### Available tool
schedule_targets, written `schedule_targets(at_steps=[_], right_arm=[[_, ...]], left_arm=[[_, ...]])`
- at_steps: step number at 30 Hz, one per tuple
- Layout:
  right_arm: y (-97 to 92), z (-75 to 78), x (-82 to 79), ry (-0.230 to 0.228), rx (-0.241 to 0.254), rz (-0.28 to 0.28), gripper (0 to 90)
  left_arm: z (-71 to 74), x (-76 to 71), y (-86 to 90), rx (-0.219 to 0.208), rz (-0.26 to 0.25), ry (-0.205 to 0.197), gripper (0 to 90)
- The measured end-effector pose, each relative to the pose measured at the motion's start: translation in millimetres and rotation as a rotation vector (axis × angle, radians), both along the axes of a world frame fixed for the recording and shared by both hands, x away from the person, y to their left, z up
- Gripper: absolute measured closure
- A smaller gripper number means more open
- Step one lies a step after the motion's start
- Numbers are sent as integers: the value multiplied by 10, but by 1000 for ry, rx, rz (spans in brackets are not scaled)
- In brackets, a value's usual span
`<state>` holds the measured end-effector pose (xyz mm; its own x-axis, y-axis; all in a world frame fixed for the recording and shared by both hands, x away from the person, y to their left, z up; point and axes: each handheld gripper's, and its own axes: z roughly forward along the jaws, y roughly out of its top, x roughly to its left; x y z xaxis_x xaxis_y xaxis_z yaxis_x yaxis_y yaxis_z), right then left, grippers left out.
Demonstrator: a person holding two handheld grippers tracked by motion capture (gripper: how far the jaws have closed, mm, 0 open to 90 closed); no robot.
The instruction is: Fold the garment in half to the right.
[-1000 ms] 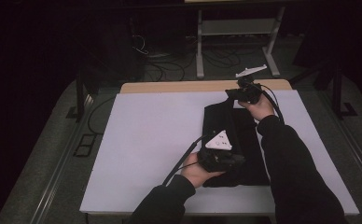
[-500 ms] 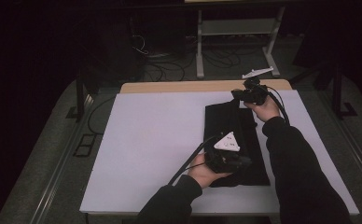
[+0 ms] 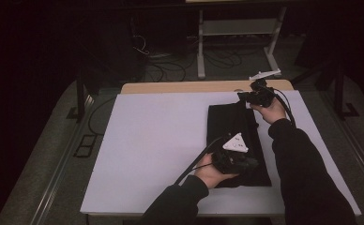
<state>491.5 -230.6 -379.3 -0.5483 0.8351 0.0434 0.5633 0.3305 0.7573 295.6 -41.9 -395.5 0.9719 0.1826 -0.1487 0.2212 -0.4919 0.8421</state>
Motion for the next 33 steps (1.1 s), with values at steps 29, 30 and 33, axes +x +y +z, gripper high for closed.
schedule_targets(at_steps=[29,30,33], right_arm=[[-393,-431,-37,90,115,-80,776],[-406,-430,-37,95,115,-87,758],[-461,-420,-51,100,116,-100,710]], left_arm=[[-166,4,-275,75,-9,22,832],[-168,4,-282,77,-8,23,832],[-176,6,-307,81,-7,22,832]])
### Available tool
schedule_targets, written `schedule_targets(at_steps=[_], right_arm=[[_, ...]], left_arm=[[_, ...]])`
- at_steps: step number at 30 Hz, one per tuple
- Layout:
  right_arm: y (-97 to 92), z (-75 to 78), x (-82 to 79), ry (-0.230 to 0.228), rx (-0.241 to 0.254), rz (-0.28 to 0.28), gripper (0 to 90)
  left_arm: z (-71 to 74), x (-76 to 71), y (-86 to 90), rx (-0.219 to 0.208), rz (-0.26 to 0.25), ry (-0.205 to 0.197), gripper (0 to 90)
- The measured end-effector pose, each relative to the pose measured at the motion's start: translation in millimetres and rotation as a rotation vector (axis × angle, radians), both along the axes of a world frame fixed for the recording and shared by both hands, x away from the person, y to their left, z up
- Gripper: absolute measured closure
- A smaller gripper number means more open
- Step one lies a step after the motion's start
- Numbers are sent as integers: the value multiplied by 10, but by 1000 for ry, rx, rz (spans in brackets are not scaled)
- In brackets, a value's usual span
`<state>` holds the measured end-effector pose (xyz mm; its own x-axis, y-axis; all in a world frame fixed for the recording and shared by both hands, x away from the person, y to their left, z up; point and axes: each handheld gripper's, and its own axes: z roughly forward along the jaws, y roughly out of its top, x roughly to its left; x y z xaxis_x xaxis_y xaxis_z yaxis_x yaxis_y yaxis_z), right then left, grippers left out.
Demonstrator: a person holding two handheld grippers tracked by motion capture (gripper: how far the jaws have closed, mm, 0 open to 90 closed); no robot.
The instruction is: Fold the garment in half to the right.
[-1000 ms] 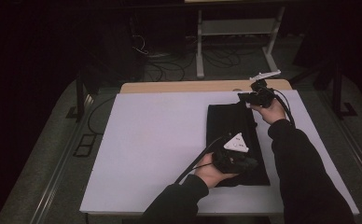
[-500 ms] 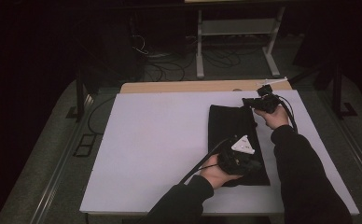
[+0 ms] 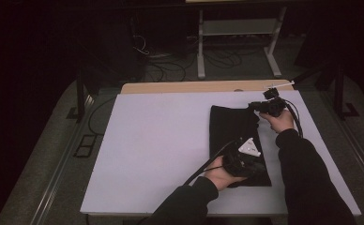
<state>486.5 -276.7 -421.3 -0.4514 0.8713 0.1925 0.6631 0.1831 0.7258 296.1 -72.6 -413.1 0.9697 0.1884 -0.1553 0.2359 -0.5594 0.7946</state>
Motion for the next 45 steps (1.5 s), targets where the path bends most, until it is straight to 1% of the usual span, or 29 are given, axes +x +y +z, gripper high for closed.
schedule_targets(at_steps=[2,3,5,7,8,10,15,17,19,21,24,26,29,31,32,36,37,40,41,42,45], right_arm=[[-33,3,-15,10,8,-6,677],[-56,2,-28,12,8,-8,645],[-110,-8,-54,37,24,-20,578],[-163,-20,-84,39,33,-24,520],[-190,-22,-100,44,42,-24,467],[-240,-20,-132,46,58,-27,423],[-359,27,-220,21,77,-21,289],[-409,47,-254,13,95,-9,210],[-446,72,-294,2,84,-12,123],[-483,98,-342,-15,80,-23,108],[-530,128,-420,-29,74,-25,38],[-558,144,-474,-36,66,-27,15],[-581,159,-549,-32,46,-26,0],[-596,162,-596,-31,46,-13,0],[-599,167,-624,-26,43,-9,0],[-642,185,-732,-39,42,-1,0],[-657,188,-759,-42,44,-3,0],[-709,195,-830,-44,48,-3,0],[-723,199,-856,-42,48,-5,0],[-739,202,-881,-45,49,-4,0],[-771,207,-950,-49,52,-7,0]], left_arm=[[-7,-2,-16,4,0,0,832],[-12,-1,-25,6,0,-1,832],[-21,-5,-42,11,-1,1,832],[-33,-14,-63,18,-1,-4,832],[-36,-15,-72,20,-3,-4,832],[-41,-19,-90,25,-4,-2,832],[-39,-13,-130,37,-7,2,832],[-40,-11,-151,44,-9,0,832],[-42,-12,-174,58,-18,-2,832],[-44,-16,-202,70,-23,-6,832],[-53,-19,-241,85,-25,-8,832],[-64,-20,-267,92,-24,-4,832],[-79,-20,-300,94,-20,2,833],[-86,-12,-316,107,-25,-4,833],[-93,-17,-328,103,-19,3,833],[-98,-12,-356,114,-24,-1,831],[-96,-11,-362,112,-25,-5,826],[-84,-20,-372,93,-33,10,803],[-81,-20,-378,82,-37,7,770],[-77,-21,-383,80,-40,10,744],[-64,-35,-390,57,-48,19,688]])
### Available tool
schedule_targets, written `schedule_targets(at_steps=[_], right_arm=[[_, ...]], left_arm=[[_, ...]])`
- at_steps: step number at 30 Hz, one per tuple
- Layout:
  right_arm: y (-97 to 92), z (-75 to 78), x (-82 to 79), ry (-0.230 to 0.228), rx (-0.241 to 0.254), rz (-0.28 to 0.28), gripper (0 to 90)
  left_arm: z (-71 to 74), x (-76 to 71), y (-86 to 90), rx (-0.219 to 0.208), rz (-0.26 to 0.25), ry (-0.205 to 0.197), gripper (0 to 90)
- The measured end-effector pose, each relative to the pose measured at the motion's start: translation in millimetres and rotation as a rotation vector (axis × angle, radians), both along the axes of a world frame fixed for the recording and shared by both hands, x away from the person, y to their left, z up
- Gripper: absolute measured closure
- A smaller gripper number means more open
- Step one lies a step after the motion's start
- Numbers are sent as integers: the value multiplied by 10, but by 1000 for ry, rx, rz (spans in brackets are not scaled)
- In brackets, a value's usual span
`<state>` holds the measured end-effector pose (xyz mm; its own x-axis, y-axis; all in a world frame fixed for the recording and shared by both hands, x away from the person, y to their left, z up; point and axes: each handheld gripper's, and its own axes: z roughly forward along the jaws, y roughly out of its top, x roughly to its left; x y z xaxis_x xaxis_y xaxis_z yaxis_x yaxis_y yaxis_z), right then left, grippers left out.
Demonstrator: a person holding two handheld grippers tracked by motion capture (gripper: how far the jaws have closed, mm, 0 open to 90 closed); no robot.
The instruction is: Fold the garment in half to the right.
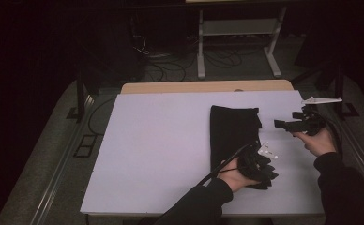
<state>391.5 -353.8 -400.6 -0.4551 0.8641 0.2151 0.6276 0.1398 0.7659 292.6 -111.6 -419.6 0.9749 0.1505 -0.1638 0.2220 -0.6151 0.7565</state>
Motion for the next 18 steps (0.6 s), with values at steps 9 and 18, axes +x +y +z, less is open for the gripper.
schedule_targets(at_steps=[9,18], right_arm=[[-54,13,-146,-24,5,3,0],[-51,-4,-266,-23,4,10,0]], left_arm=[[116,-8,67,-52,47,-44,436],[204,-9,196,-92,71,-66,206]])
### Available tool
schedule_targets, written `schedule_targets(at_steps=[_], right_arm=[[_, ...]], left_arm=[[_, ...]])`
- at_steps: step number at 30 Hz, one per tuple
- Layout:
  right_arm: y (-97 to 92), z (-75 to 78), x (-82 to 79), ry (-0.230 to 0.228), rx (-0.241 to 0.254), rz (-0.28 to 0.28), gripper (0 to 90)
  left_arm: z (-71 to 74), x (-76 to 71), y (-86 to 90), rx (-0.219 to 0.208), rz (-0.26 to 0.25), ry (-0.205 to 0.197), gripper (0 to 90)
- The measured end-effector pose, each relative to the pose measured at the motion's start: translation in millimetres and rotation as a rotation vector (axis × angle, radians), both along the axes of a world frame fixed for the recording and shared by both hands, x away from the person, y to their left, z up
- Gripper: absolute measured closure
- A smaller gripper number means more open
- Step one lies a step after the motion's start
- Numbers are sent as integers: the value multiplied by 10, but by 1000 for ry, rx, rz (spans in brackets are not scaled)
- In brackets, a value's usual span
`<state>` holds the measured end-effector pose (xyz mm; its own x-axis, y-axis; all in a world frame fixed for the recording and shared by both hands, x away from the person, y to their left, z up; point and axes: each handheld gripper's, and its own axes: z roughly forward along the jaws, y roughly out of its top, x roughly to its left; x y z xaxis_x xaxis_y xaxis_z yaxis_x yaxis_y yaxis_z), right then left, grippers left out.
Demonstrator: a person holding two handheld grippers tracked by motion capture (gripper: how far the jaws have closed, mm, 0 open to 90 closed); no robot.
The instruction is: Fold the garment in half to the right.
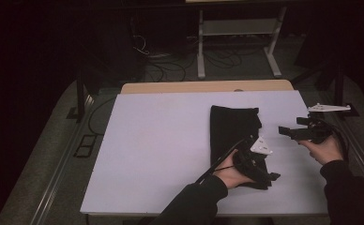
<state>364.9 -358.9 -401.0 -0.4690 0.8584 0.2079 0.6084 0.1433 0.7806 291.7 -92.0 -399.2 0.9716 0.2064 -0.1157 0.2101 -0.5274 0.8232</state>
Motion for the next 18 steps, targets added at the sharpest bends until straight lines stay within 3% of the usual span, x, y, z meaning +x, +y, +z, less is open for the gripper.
schedule_targets(at_steps=[11,18], right_arm=[[-8,9,-187,-11,17,-2,0],[12,17,-310,-30,25,4,0]], left_arm=[[27,6,189,-6,20,-3,27],[44,38,352,-23,48,-4,0]])
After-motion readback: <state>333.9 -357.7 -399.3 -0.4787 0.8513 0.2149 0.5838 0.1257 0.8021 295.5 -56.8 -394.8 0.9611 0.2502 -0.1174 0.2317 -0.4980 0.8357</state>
